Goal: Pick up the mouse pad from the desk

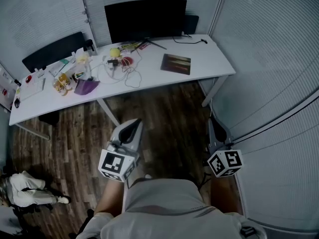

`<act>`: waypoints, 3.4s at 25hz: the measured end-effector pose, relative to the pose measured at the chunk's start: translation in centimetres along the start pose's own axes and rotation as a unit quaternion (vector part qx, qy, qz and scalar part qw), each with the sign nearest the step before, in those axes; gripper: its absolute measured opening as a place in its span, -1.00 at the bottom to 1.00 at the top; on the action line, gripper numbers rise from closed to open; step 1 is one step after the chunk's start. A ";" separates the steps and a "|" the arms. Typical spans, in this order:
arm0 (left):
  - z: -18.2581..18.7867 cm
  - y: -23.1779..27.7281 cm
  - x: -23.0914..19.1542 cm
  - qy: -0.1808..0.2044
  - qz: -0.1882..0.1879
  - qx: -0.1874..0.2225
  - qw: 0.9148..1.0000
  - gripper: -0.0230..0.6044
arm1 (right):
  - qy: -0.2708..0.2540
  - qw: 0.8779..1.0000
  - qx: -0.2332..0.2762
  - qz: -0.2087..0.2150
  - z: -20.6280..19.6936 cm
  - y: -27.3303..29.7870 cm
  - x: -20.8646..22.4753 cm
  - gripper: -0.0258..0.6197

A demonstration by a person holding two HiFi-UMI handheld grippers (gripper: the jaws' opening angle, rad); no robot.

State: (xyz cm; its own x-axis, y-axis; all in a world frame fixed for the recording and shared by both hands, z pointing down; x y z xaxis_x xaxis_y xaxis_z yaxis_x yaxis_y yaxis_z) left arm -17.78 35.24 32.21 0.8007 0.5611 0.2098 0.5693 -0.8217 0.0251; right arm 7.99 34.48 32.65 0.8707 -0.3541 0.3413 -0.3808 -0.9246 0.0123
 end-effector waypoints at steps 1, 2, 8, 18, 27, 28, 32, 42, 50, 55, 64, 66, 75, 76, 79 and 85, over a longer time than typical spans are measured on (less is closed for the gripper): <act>-0.6 -0.2 -0.8 -0.005 0.002 -0.004 1.000 -0.93 | -0.002 1.000 -0.004 -0.004 -0.3 0.4 -0.3 -0.91; -1.1 -0.2 -1.5 -0.013 0.003 -0.006 1.000 -0.93 | -0.004 1.000 -0.010 -0.007 -0.6 0.8 -0.5 -0.91; -2.7 2.0 -4.9 -0.034 0.007 -0.011 0.999 -0.93 | -0.007 0.999 -0.040 -0.019 -1.3 4.8 0.4 -0.91; -3.4 13.2 -8.1 -0.026 0.021 -0.030 0.999 -0.92 | 0.017 0.998 -0.060 0.009 -0.8 15.7 8.1 -0.91; -2.7 27.1 -7.4 -0.019 0.033 -0.056 0.998 -0.92 | 0.040 0.996 -0.079 0.011 2.3 23.5 20.4 -0.91; -2.8 28.5 -7.2 -0.018 0.032 -0.061 0.997 -0.92 | 0.044 0.996 -0.083 0.010 2.4 24.3 21.7 -0.91; -4.0 32.9 -6.7 -0.014 0.031 -0.086 0.996 -0.92 | 0.066 0.992 -0.101 0.018 1.2 27.0 25.9 -0.91; -7.5 41.8 -10.3 -0.020 0.009 -0.088 0.996 -0.92 | 0.074 0.990 -0.123 0.010 -0.6 34.0 30.6 -0.91; -11.7 49.5 -18.7 -0.039 -0.021 -0.096 0.994 -0.92 | 0.019 0.986 -0.164 -0.029 -1.8 44.5 30.9 -0.91; -15.4 53.0 -23.2 -0.038 -0.073 -0.129 0.988 -0.92 | 0.014 0.979 -0.191 -0.065 -3.4 51.2 30.0 -0.91; -23.8 58.7 -26.3 -0.070 -0.160 -0.204 0.963 -0.79 | 0.012 0.951 -0.275 -0.137 -9.4 57.4 32.5 -0.61; -26.5 60.1 -26.3 -0.072 -0.150 -0.235 0.957 -0.60 | 0.018 0.941 -0.305 -0.148 -11.5 58.3 33.9 -0.44; -37.9 64.5 -23.6 -0.055 -0.095 -0.382 0.917 -0.20 | 0.025 0.907 -0.385 -0.169 -20.0 60.8 40.4 -0.16; -38.9 64.8 -23.5 -0.048 -0.089 -0.395 0.913 -0.20 | 0.024 0.903 -0.395 -0.167 -20.8 61.1 40.9 -0.12; -41.7 65.8 -22.7 -0.035 -0.078 -0.433 0.897 -0.17 | 0.021 0.889 -0.427 -0.166 -23.3 61.5 42.1 -0.03; -43.1 66.8 -20.9 -0.053 -0.086 -0.464 0.880 -0.01 | 0.024 0.875 -0.459 -0.155 -25.1 61.9 42.2 0.07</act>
State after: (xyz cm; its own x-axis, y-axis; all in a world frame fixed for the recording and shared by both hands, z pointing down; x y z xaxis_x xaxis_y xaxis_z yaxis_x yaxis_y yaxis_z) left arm -4.55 -35.65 71.63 0.7583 0.6510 0.0334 0.3264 -0.4235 0.8451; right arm 13.36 -34.15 71.41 0.9705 -0.0804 0.2273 -0.2382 -0.4650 0.8527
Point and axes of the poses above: the fingertips, and each gripper's own axes: y forward along the fingers, x to its right, z out of its top, the point moved 3 cm from there along -y, backward along the fingers, and after that the axes turned 12 degrees about y, right-handed, at the moved point
